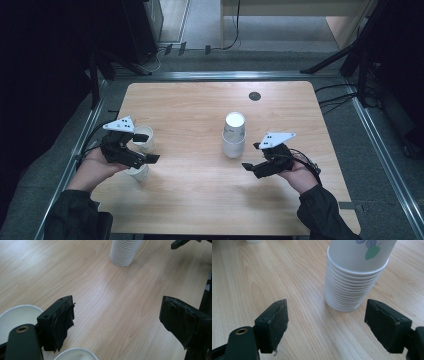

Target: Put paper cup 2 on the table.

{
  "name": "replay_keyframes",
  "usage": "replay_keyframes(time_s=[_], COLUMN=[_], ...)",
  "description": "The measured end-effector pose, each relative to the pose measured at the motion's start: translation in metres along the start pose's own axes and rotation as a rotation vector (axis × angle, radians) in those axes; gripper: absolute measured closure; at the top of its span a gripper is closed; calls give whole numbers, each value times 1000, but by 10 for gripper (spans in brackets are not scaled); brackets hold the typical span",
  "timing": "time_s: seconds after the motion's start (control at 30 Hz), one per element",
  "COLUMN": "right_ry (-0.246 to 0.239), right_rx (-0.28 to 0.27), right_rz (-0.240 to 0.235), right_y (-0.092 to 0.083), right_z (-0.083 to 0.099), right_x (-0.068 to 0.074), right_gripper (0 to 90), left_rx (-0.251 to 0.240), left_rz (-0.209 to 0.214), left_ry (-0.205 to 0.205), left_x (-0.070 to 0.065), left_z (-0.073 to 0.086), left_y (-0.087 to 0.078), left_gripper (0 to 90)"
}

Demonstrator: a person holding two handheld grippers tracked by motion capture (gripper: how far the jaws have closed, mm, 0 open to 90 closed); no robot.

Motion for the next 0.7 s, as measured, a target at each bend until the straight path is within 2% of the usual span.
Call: replay_keyframes(time_s=[0.27, 0.33, 0.47, 0.57, 0.7], right_ry=[-4, -2, -3, -1, -6], right_rx=[2, 3, 6, 5, 4], right_rz=[1, 2, 0, -2, -2], right_y=[1, 0, 0, 1, 1], right_z=[0, 0, 0, 0, 0], right_x=[1, 1, 2, 2, 3], right_gripper=[195, 195, 194, 194, 194], left_rx=[-1, -9, -13, 8, 5], left_rz=[-2, 8, 36, 28, 22], left_ry=[28, 32, 25, 24, 19], left_x=[-16, -22, -31, -33, -37], left_z=[-17, -23, -31, -33, -39], left_y=[15, 20, 29, 37, 47], left_gripper=[128, 128, 129, 132, 132])
Point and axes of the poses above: each handheld gripper's, and its own axes: y roughly forward along the jaws, z roughly out of its underside, x roughly to its left, the point moved 10 cm from there along y, roughly forward along the jaws, and after that the axes turned 15 degrees about x, right-handed, at the moved point
